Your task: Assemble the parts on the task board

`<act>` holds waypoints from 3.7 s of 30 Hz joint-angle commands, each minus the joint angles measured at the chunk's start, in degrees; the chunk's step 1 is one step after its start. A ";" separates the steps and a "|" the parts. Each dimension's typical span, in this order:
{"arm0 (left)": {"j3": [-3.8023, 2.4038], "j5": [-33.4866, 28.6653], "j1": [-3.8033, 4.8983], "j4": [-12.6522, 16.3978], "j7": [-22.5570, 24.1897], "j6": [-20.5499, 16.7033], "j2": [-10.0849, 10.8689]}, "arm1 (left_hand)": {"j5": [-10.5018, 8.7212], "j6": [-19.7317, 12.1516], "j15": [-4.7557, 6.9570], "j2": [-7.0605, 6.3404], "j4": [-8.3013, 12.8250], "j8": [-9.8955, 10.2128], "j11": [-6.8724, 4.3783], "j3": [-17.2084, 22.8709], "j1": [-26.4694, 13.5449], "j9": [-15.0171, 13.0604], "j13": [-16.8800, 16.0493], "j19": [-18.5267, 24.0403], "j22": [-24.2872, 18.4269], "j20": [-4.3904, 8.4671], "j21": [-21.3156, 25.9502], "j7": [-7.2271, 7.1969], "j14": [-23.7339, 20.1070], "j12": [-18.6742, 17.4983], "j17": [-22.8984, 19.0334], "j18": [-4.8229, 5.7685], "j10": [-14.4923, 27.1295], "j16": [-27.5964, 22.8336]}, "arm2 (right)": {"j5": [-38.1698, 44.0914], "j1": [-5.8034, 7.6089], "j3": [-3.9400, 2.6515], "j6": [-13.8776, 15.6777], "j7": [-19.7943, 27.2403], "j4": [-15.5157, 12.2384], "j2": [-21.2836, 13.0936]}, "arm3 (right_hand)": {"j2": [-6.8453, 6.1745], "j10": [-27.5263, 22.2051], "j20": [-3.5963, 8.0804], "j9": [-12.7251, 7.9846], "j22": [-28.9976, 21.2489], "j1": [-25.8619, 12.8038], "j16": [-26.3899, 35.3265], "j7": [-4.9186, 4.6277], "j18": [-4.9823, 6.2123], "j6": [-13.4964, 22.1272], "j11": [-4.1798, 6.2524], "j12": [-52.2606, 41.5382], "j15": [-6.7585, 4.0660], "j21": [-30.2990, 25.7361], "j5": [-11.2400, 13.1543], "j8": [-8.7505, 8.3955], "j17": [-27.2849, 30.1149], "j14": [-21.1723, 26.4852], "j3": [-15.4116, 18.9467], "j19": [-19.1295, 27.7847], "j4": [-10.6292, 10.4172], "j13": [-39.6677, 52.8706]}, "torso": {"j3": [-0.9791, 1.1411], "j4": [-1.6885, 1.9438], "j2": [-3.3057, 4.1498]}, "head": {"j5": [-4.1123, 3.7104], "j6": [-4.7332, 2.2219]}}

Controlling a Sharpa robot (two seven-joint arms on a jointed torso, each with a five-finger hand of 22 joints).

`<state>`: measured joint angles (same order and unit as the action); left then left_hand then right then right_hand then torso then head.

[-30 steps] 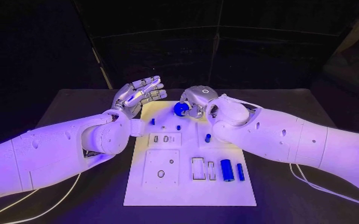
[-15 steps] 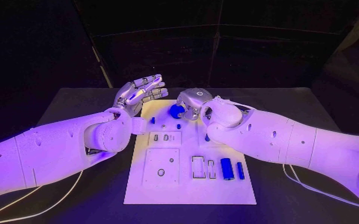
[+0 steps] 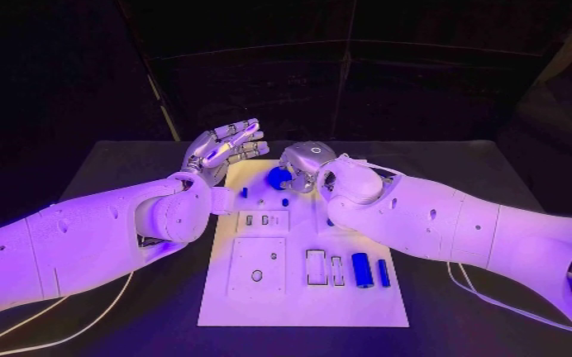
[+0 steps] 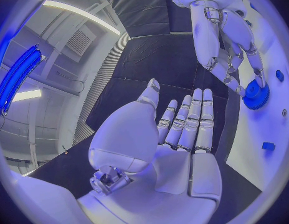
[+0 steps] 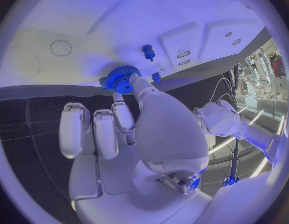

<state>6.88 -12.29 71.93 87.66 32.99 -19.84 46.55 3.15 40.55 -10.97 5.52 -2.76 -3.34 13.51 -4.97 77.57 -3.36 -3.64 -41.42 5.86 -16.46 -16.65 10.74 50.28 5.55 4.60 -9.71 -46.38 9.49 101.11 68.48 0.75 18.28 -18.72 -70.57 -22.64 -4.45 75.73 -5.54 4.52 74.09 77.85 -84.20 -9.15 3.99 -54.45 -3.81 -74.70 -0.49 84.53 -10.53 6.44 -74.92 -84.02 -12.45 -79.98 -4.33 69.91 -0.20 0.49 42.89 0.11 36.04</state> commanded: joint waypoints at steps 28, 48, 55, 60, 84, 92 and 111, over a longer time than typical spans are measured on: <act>-0.06 0.13 0.12 -0.04 -0.72 1.07 0.02 | 0.19 -0.31 -0.04 0.65 0.38 -0.08 -0.07 0.01 -0.18 0.03 0.01 -0.38 -0.16 0.00 -0.01 5.30 0.21 0.22 -0.10 -0.08 -0.22 0.08 | -6.05 -0.14 0.05 -0.93 0.88 0.35 -0.46 | 2.17 -0.84 -1.91 -0.37 0.04 -9.07 -0.38 -1.41 -0.60 3.99 -1.78 0.81 1.63 0.18 1.96 -2.65 -1.02 -3.20 6.96 0.12 -10.92 -0.30 | 0.03 -0.15 -0.01 | 0.14 -0.07; -0.05 0.13 0.12 -0.04 -0.69 1.09 0.11 | 0.20 -0.32 -0.04 0.70 0.46 -0.07 -0.06 0.07 -0.09 0.03 0.01 -0.38 -0.17 0.00 -0.01 5.31 0.20 0.21 -0.11 -0.07 -0.20 0.07 | -11.63 -0.17 0.05 -4.76 2.66 0.78 -1.33 | 3.35 -0.80 -1.88 -0.46 -0.08 -9.00 -0.46 -1.32 -0.58 3.98 -1.73 0.64 1.59 0.15 0.31 -2.83 -1.26 -3.23 8.89 0.24 -11.99 0.02 | 0.00 -0.03 0.00 | -0.05 -0.03; -0.05 0.13 0.12 -0.02 -0.69 1.13 0.09 | 0.20 -0.38 -0.05 0.74 0.59 -0.07 -0.06 0.12 0.00 0.04 0.01 -0.39 -0.19 0.00 0.00 5.31 0.18 0.20 -0.12 -0.07 -0.17 0.06 | -11.72 -0.18 0.05 -4.29 2.13 0.92 -1.51 | 4.02 -0.98 -1.88 -0.58 -0.20 -8.84 -0.45 -1.37 -0.55 4.60 -1.76 0.76 1.60 0.11 0.09 -2.92 -1.26 -3.23 9.22 0.34 -12.08 -0.07 | 0.00 -0.11 -0.01 | -0.07 -0.11; -0.05 0.13 0.12 0.01 -0.67 1.13 0.17 | 0.20 -0.38 -0.05 0.74 0.59 -0.07 -0.06 0.12 0.00 0.04 0.01 -0.39 -0.19 0.00 0.00 5.31 0.18 0.20 -0.12 -0.07 -0.17 0.06 | -11.73 -0.18 0.06 -1.51 1.63 0.38 -2.15 | 4.23 -0.85 -1.89 -0.61 -0.10 -8.68 -0.43 -1.44 -0.57 4.79 -1.80 0.60 1.62 0.14 -0.29 -2.90 -1.19 -3.21 9.41 0.28 -12.03 0.14 | -0.02 -0.04 -0.01 | -0.22 -0.10; -0.04 0.13 0.08 -0.77 -0.54 1.23 1.00 | 0.19 -0.30 -0.06 0.75 0.67 -0.07 -0.05 0.14 0.04 0.03 0.00 -0.40 -0.22 0.01 0.01 5.32 0.17 0.19 -0.14 -0.06 -0.16 0.05 | -37.36 0.06 0.08 4.14 16.69 -8.36 -19.34 | 2.99 -2.43 -1.52 -0.39 -2.88 -0.04 0.75 -0.83 0.01 1.92 -1.21 2.20 1.15 -1.07 -2.38 -2.32 0.82 -2.76 12.87 2.26 -7.62 -1.39 | -0.16 -0.54 -0.23 | -0.84 -0.70; -0.03 0.13 0.07 -0.91 -0.53 1.37 0.85 | 0.19 -0.23 -0.06 0.75 0.69 -0.08 -0.05 0.14 0.04 0.02 0.00 -0.40 -0.22 0.01 0.01 5.32 0.17 0.20 -0.14 -0.06 -0.16 0.05 | -39.83 0.07 0.13 -0.67 22.43 -8.16 -25.19 | 1.69 -2.59 -1.09 -0.50 -2.96 5.46 0.60 -0.30 0.01 1.62 -0.68 2.74 0.70 -1.22 -2.55 -2.47 0.14 -2.91 13.42 2.32 -3.43 -1.77 | 0.03 -0.67 -0.23 | -1.33 -0.67; 0.00 0.12 -0.09 -1.97 -0.79 1.57 0.35 | 0.18 -0.03 -0.05 0.73 0.74 -0.11 -0.06 0.13 0.04 0.00 -0.01 -0.41 -0.23 0.01 0.02 5.30 0.19 0.21 -0.14 -0.06 -0.19 0.06 | -37.71 -0.02 0.15 -2.93 25.12 -1.69 -25.70 | 1.63 -2.62 -1.17 -0.78 -2.75 7.07 0.38 -0.56 -0.05 4.47 -0.88 3.19 0.85 -1.19 -2.54 -2.88 -0.57 -3.06 14.58 2.16 -1.62 -2.14 | -0.06 -0.44 -0.11 | -1.99 -0.61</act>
<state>6.93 -12.30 71.79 85.73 32.08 -19.11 46.97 3.15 40.55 -10.97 5.72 -2.28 -3.34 13.51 -4.81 77.36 -3.36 -3.64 -41.42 5.69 -16.46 -16.65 10.74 50.28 5.55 4.53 -9.72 -46.38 9.49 62.88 68.38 0.91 17.18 4.67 -72.37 -48.40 -2.94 73.07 -6.94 3.80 71.31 84.37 -83.69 -9.72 3.99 -50.42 -4.81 -71.79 0.60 83.63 -13.19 3.77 -74.94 -84.16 2.14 -77.91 -6.35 67.85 -0.20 0.04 42.80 -1.88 35.38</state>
